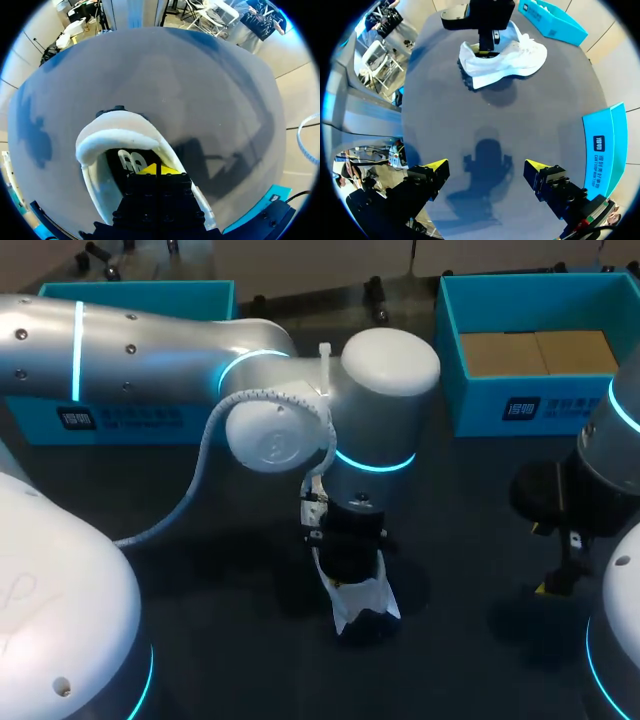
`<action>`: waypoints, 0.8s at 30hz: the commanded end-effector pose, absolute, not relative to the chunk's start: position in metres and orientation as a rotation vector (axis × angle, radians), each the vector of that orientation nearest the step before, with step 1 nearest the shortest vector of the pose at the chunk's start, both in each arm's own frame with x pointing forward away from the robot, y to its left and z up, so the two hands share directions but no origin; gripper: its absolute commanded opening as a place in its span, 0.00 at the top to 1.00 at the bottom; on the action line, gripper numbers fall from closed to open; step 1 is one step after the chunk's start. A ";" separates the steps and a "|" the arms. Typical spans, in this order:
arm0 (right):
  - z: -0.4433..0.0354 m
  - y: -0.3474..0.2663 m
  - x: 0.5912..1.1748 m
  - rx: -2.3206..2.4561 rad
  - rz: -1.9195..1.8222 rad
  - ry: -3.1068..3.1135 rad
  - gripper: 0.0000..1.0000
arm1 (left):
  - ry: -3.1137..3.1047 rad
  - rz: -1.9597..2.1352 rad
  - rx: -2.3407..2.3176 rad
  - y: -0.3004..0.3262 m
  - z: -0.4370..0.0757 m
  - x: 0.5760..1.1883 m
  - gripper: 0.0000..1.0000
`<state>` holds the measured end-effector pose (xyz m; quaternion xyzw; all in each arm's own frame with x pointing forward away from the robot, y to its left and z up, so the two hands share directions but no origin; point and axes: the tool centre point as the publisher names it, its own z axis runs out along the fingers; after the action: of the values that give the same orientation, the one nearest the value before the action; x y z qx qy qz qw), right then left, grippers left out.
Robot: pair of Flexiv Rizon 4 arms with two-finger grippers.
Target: Take the shoe out of the shoebox, open the shoe tongue, remove and reinsert the insole, then place the shoe into the shoebox
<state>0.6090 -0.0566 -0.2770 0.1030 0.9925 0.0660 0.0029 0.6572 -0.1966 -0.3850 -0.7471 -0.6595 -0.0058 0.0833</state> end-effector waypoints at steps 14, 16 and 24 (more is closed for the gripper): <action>-0.278 -0.057 0.607 0.323 0.207 3.109 0.00 | -2.137 0.162 -2.233 -0.213 -0.396 0.664 1.00; -0.278 -0.057 0.607 0.323 0.207 3.109 0.00 | -2.150 0.170 -2.245 -0.214 -0.388 0.664 1.00; -0.278 -0.057 0.607 0.323 0.207 3.109 0.00 | -2.098 0.185 -2.231 -0.208 -0.364 0.655 1.00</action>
<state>0.6092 -0.0566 -0.2772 0.1029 0.9925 0.0661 0.0029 0.6561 -0.2163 -0.3764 -0.7259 -0.6847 0.0572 0.0321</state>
